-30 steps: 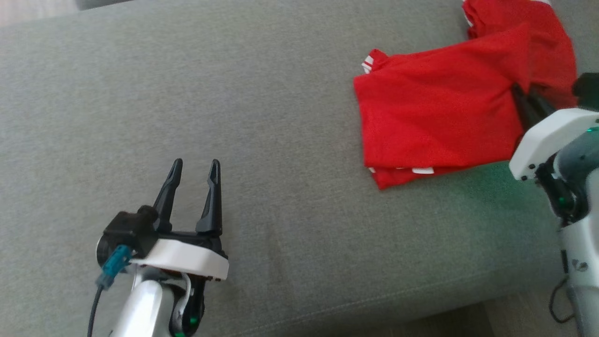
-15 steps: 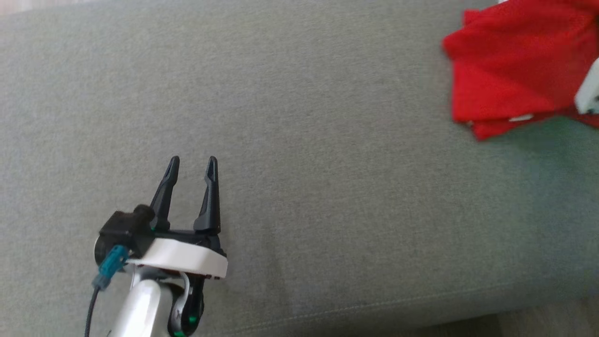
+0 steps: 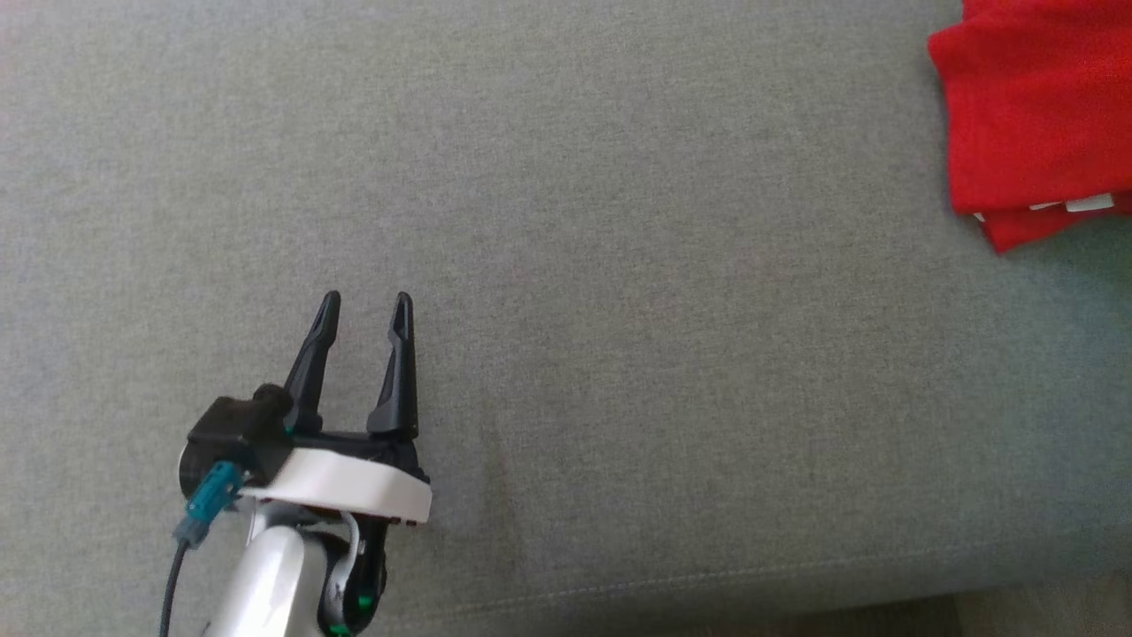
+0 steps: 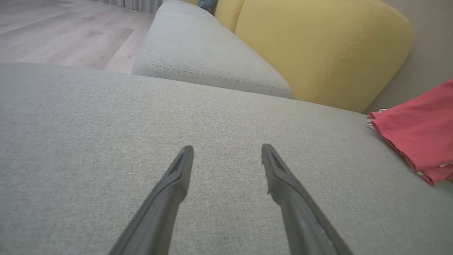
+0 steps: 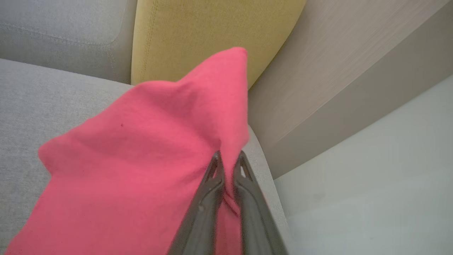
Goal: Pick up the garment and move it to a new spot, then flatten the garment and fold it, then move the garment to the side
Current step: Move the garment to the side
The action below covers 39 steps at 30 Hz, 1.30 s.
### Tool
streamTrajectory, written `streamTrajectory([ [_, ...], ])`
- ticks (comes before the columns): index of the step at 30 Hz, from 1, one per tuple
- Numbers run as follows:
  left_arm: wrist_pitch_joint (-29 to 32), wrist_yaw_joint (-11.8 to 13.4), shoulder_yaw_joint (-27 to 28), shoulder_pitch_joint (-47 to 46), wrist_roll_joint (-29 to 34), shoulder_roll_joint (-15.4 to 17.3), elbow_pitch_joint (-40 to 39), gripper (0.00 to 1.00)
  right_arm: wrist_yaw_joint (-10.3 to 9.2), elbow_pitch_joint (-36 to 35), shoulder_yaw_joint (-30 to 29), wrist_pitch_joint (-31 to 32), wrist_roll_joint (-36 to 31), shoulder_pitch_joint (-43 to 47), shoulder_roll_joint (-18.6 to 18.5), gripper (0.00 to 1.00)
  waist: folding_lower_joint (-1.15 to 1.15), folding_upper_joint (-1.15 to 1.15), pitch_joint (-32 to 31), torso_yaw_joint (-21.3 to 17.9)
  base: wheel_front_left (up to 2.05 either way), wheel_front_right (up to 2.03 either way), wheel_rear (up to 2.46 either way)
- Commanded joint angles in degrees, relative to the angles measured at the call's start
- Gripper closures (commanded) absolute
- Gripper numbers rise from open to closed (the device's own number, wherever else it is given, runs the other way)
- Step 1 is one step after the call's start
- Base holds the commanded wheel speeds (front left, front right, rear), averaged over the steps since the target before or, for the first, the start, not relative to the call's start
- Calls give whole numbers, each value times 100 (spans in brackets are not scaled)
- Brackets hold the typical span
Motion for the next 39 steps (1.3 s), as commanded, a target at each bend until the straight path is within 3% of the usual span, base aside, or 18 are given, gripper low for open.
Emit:
streamTrajectory([
  [1,-43,27,147,-174,2,-2,-198,0,37,-156,-80,-111,-216,-199,-137,100,-1,0,56,6,0,0,0],
  [3,-43,21,149,-193,10,-2,-185,0,37,-122,-170,-186,-385,-209,-71,98,-1,0,97,2,0,0,0],
  [4,-43,18,150,-203,16,-3,-179,0,37,-108,-241,-219,-489,-214,-39,70,-1,0,114,1,0,0,0],
  [5,-43,15,151,-212,22,-3,-173,0,37,-95,-315,-260,-578,-221,9,52,-1,0,130,-1,0,0,0],
  [7,-43,7,151,-229,32,-3,-157,0,37,-60,-439,-351,-732,-236,123,4,-1,0,154,-5,0,0,0],
  [8,-43,3,152,-235,37,-3,-150,0,37,-51,-475,-395,-805,-239,186,0,-1,0,161,-9,0,0,0],
  [16,-43,-17,151,-263,67,-3,-103,0,37,62,-713,-664,-1158,-294,484,0,-1,0,191,-19,0,0,0],
  [26,-43,-9,228,-290,67,-4,-38,0,37,189,-704,-1176,-1004,-330,814,0,-1,0,-5,-41,0,0,0],
  [32,-44,60,382,-318,14,-4,21,0,37,58,-560,-1811,-718,-127,1263,0,-1,0,-396,-20,0,0,0],
  [39,-44,462,485,-312,-296,-5,136,0,37,-189,-449,-2427,-339,513,2062,0,-1,0,-997,93,0,0,0],
])
